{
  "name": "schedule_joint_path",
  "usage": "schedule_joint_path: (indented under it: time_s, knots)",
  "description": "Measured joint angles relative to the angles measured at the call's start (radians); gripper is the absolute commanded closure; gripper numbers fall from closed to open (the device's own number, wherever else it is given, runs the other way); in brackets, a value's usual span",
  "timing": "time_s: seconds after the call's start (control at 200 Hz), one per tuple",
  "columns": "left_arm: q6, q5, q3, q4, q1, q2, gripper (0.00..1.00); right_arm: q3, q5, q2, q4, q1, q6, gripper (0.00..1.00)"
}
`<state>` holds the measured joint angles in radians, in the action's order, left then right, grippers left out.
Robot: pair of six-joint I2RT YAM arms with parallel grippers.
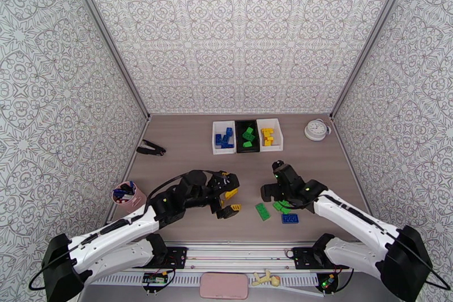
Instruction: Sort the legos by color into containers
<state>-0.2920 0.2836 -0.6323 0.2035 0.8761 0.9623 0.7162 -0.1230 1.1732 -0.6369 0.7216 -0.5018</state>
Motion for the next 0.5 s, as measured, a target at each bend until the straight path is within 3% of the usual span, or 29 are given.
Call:
schedule_joint_path:
  time_s: [0.25,0.5]
  knots:
    - [-0.066,0.072,0.059,0.077,-0.054,-0.115,0.00,0.022,-0.031,0.118,0.000,0.128,-0.071,0.03]
    - [-0.076,0.106,0.147,0.059,-0.056,-0.183,0.00,0.094,-0.042,0.287,-0.014,0.222,-0.114,0.22]
